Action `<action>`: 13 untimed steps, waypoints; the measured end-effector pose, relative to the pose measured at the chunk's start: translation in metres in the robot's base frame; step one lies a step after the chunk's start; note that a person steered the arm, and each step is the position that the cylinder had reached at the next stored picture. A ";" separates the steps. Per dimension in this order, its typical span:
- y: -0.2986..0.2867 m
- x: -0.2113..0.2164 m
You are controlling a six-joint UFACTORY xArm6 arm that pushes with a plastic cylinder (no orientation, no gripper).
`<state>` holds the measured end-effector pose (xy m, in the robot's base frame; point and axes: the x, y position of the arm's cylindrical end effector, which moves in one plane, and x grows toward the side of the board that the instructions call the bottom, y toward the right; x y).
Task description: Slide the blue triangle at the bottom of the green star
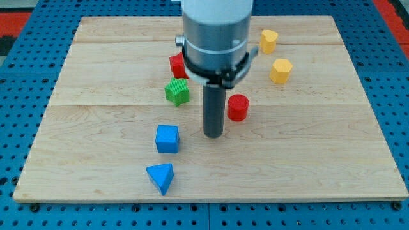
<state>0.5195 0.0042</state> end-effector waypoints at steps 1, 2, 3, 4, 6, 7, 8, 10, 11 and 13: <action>-0.055 0.026; -0.108 0.018; -0.130 0.018; -0.180 0.048; -0.112 0.099; -0.033 0.097; 0.003 0.086; -0.014 0.099; -0.052 0.077; -0.040 0.086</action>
<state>0.6054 -0.0358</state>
